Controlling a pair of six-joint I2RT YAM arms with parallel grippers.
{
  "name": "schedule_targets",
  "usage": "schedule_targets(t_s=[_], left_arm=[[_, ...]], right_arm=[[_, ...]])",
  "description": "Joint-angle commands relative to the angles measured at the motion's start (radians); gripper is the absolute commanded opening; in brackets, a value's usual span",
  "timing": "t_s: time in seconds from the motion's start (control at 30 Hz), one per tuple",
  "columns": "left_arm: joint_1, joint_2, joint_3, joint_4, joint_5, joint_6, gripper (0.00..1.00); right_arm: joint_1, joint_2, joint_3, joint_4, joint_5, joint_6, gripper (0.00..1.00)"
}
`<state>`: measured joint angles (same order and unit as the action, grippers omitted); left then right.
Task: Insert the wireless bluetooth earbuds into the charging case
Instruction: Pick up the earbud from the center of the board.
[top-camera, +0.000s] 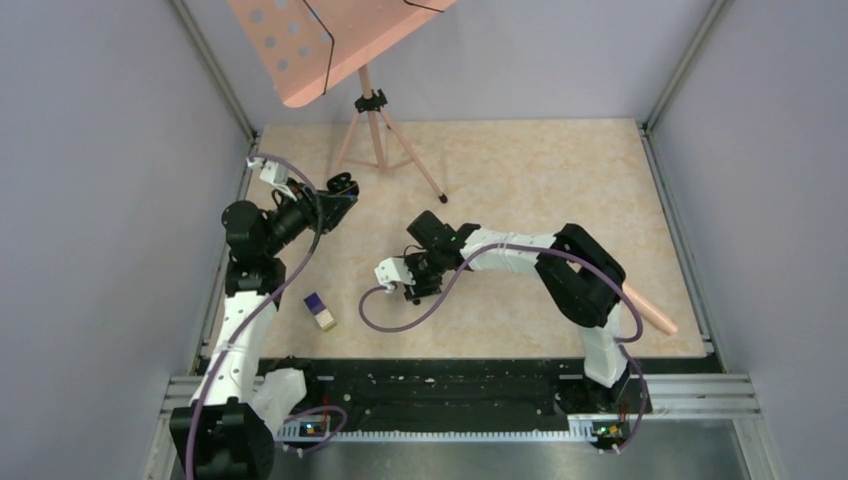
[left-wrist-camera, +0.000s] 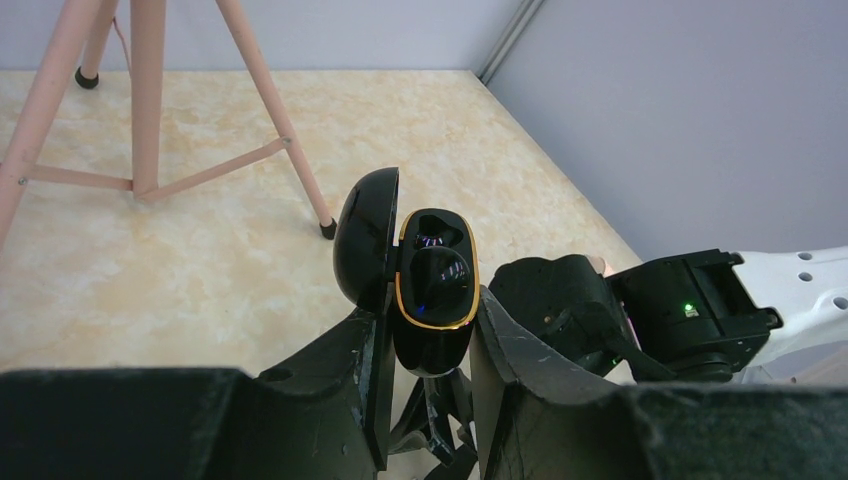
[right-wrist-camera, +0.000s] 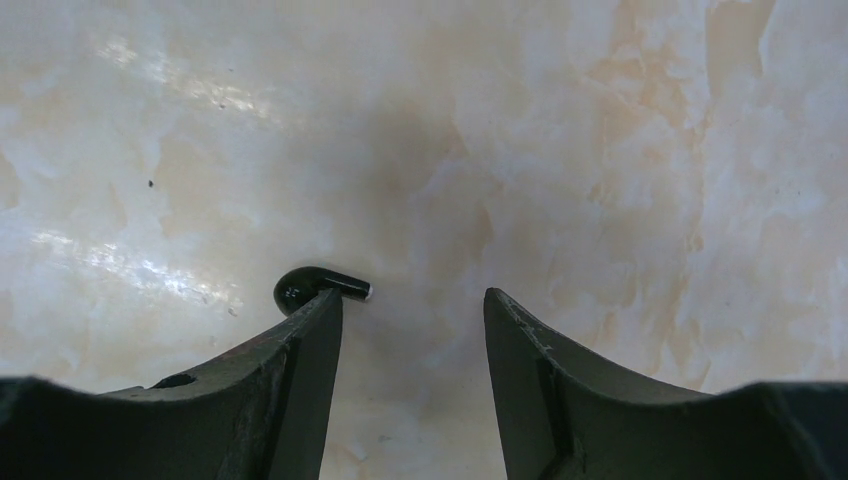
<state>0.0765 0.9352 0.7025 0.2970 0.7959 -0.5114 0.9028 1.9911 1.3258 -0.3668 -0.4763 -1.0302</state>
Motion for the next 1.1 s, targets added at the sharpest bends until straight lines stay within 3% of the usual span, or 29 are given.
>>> schedule_targets(t_s=[0.0,0.7,1.07], left_arm=[[0.005,-0.033,-0.024,0.088,0.020,-0.038,0.00],[0.003,-0.047,-0.044,0.137,0.026,-0.086,0.00],[0.003,-0.056,-0.055,0.160,0.033,-0.102,0.00]], right_arm=[[0.039,0.017,0.036,-0.080,-0.028,-0.039,0.54],[0.050,-0.025,-0.091,-0.086,0.086,0.001,0.54],[0.105,-0.071,-0.102,-0.124,0.043,0.001,0.54]])
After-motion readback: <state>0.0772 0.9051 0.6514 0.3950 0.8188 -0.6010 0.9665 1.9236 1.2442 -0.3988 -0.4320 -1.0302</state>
